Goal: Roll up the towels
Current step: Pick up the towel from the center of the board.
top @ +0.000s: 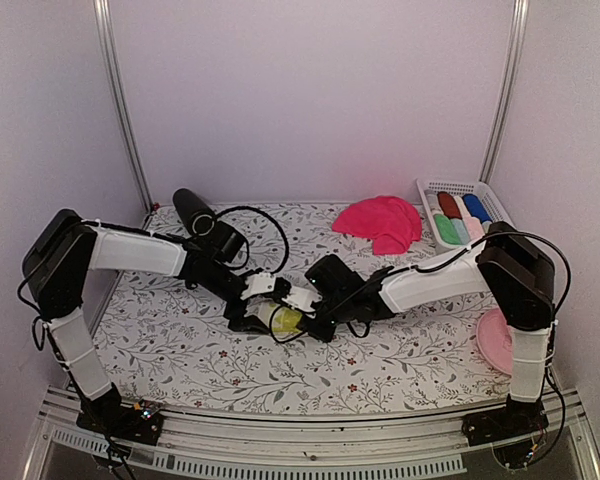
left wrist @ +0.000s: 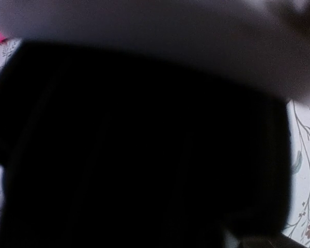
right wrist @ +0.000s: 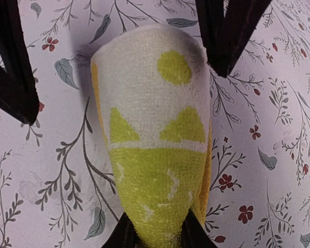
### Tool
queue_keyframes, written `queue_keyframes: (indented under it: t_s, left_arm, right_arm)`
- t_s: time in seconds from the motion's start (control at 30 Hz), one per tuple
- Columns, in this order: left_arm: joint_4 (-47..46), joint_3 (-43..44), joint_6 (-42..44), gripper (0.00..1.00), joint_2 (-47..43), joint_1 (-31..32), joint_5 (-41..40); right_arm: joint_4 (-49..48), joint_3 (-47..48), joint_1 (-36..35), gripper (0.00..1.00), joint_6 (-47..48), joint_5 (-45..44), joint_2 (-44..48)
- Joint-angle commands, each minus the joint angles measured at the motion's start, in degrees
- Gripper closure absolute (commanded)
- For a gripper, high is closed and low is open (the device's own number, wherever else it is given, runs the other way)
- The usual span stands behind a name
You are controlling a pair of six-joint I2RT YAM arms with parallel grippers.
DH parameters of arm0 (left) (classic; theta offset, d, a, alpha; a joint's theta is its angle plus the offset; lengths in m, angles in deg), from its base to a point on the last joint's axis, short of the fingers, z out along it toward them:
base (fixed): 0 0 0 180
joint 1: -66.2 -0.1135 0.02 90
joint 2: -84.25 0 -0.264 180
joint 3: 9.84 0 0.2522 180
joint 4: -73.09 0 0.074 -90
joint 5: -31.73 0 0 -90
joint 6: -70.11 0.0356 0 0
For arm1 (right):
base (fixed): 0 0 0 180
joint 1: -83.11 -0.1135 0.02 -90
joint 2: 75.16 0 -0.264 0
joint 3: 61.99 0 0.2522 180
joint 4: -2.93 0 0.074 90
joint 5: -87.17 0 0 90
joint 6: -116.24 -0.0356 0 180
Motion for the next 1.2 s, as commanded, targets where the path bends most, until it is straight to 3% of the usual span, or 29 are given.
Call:
queue_keyframes:
  t_s: [0.0, 0.2, 0.27, 0.33, 0.67, 0.83, 1.17]
  left_arm:
    - [2.2, 1.6, 0.9, 0.10, 3.4, 1.7, -4.6]
    - [-0.9, 1.8, -1.5, 0.21, 4.5, 2.6, -8.0]
    - [-2.9, 1.4, -2.4, 0.17, 3.8, 2.9, -9.7]
    - [-6.4, -0.1, -3.0, 0.04, 1.3, 2.2, -8.4]
    - [-11.1, -2.9, -3.3, 0.03, -3.3, 0.7, -0.4]
    - [-8.6, -2.1, -2.1, 0.03, -2.9, -1.1, 4.5]
    - [2.3, 4.2, 1.4, 0.03, 4.8, -0.5, 0.9]
  right_arm:
    - [-1.4, -0.9, -0.5, 0.80, 0.7, -2.0, 1.0]
    - [-1.8, -1.2, -0.9, 0.80, 1.6, -2.0, 1.7]
    - [-2.3, -1.3, -1.1, 0.80, 1.9, -1.9, 2.2]
    - [-2.9, -2.9, -1.2, 0.80, 2.4, -1.9, 2.6]
    - [-4.8, -4.9, -2.0, 0.79, 3.8, -2.6, 3.6]
    - [-5.1, -5.3, -2.0, 0.79, 3.8, -3.1, 3.2]
    - [-9.0, -8.1, -1.9, 0.79, 6.2, -3.7, 4.7]
